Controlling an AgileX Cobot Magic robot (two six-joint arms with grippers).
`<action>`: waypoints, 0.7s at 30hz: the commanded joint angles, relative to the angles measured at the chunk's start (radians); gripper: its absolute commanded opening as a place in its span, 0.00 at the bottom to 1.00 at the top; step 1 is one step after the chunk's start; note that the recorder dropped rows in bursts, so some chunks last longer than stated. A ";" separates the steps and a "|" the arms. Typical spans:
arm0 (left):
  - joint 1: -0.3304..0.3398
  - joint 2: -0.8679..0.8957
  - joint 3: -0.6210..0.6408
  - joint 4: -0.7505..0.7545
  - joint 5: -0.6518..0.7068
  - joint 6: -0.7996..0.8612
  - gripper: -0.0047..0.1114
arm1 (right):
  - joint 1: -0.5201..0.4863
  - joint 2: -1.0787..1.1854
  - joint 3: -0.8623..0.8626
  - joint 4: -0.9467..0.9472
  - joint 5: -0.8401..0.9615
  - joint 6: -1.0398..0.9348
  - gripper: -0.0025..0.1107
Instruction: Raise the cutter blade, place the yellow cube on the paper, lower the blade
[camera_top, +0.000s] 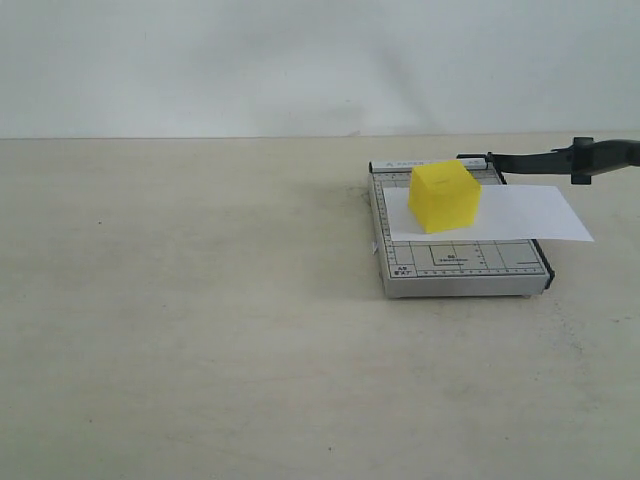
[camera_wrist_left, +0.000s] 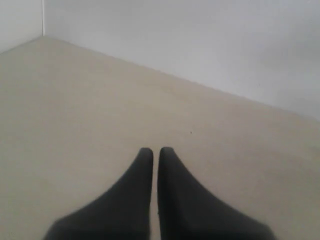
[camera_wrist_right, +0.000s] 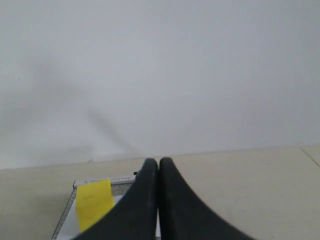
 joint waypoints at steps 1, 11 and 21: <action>-0.005 -0.007 0.070 -0.006 -0.007 -0.013 0.08 | -0.001 0.144 -0.151 -0.010 0.168 -0.119 0.02; -0.005 -0.007 0.082 -0.035 0.038 -0.028 0.08 | -0.001 0.595 -0.628 -0.019 0.711 -0.127 0.03; -0.005 -0.007 0.082 -0.035 0.038 -0.030 0.08 | -0.001 0.826 -0.847 -0.019 0.803 -0.083 0.39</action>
